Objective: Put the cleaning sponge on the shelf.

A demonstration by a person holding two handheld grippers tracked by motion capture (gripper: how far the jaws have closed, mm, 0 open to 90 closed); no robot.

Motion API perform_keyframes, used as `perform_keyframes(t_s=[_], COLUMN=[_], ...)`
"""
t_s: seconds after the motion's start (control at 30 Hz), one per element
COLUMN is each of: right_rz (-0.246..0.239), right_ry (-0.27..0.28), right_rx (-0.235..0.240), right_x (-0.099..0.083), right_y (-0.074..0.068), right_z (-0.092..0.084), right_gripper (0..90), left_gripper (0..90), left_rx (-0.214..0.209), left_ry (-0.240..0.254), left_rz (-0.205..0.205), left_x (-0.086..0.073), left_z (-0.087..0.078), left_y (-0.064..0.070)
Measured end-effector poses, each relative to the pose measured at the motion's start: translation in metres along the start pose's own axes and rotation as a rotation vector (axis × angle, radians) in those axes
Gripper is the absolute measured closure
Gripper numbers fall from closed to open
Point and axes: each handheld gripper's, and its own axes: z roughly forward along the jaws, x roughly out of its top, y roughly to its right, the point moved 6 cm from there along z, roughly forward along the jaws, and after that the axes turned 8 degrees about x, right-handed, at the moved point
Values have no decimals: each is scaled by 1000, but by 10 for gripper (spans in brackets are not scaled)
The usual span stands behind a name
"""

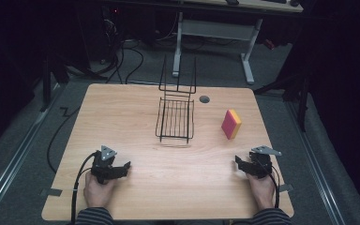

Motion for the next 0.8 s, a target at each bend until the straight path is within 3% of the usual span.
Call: perform_keyframes(t_s=[0.33, 0.8], right_rz=[11, -8], right_ry=[34, 93], right_rx=[46, 74], right_x=[5, 31], right_y=[-3, -15], right_z=[-11, -20], right_gripper=[327, 343], left_gripper=[194, 193], left_rx=[0, 0], left_ry=[0, 0], left_rz=[0, 0], left_x=[0, 0], left_z=[0, 0], left_y=[0, 0])
